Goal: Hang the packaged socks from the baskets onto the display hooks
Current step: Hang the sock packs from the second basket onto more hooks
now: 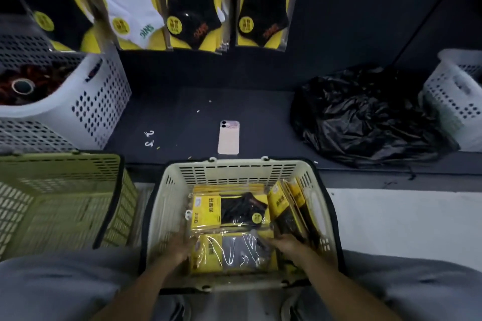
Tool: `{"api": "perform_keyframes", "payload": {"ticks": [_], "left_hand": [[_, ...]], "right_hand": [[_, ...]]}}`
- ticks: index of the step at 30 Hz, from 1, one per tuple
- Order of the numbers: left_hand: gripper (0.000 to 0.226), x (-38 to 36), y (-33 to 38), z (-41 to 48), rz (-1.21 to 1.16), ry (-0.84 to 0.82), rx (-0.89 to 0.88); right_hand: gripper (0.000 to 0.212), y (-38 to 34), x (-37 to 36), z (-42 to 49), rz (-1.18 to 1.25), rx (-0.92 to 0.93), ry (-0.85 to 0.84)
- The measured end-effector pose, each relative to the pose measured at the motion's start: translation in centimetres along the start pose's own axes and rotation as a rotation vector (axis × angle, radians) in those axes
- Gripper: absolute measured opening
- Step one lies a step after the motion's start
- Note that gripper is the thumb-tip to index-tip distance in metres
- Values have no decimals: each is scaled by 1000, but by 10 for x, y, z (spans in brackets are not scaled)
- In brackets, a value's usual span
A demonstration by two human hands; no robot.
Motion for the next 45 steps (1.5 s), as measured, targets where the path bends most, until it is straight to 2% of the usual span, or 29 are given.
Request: {"api": "perform_keyframes", "payload": {"ticks": [2, 3, 6, 8, 10, 15, 18, 21, 24, 26, 27, 28, 30, 31, 33, 35, 37, 40, 42, 45], "left_hand": [[41, -6, -6, 4, 2, -71, 31], [45, -11, -9, 7, 19, -108, 47], [50, -21, -16, 16, 84, -142, 85], [53, -25, -18, 19, 117, -136, 96], [57, -28, -20, 22, 42, -155, 112], [71, -27, -27, 29, 59, -133, 209], [69, -29, -23, 28, -57, -111, 206], [70, -28, -3, 17, -352, -58, 215], [77, -6, 45, 0, -412, 182, -17], [88, 14, 80, -25, -389, 390, -211], [94, 21, 97, -37, -420, 412, -285], [100, 25, 114, -48, -513, 329, -333], [100, 23, 154, -69, -795, -29, -425], [90, 22, 174, -80, -881, -183, -506], [62, 27, 211, -99, -925, -279, -700], [35, 36, 238, -117, -951, -215, -844], [22, 49, 253, -131, -942, -82, -932], [23, 74, 268, -153, -850, 99, -1015], [29, 87, 279, -168, -749, 176, -1088], [24, 94, 296, -183, -592, 221, -1165]], "right_hand": [[63, 4, -3, 7, -5, -41, -29], [64, 7, -5, 12, -1, -59, -28], [47, 11, -11, 23, 14, -69, 21], [48, 12, -14, 25, -12, -77, 74], [54, 10, -13, 26, 0, -59, 93], [50, -5, -21, 8, 75, -8, -94], [45, -19, -29, -8, 66, 24, -162], [38, -43, -22, -27, 158, 121, -124], [43, -77, -2, -59, 274, 233, -36], [46, -104, 11, -81, 419, 399, -68], [44, -119, 16, -95, 514, 485, -109], [43, -135, 18, -110, 596, 554, -149], [45, -164, 19, -138, 683, 658, -190], [45, -178, 18, -150, 701, 713, -214], [41, -200, 15, -169, 698, 810, -256], [36, -217, 10, -187, 622, 871, -246], [44, -229, 10, -201, 526, 917, -190], [64, -242, 26, -217, 419, 1004, 0], [57, -253, 39, -232, 369, 1085, 130], [46, -279, 43, -258, 300, 1215, 154]]}}
Point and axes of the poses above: each hand's wrist, its own z-axis towards the middle knuckle, its own x-axis out of the back of the hand, y = z × x, the point moved 4 cm from there along z, towards the middle knuckle, and after that the axes turned 12 degrees about -y, right-handed, at the moved point
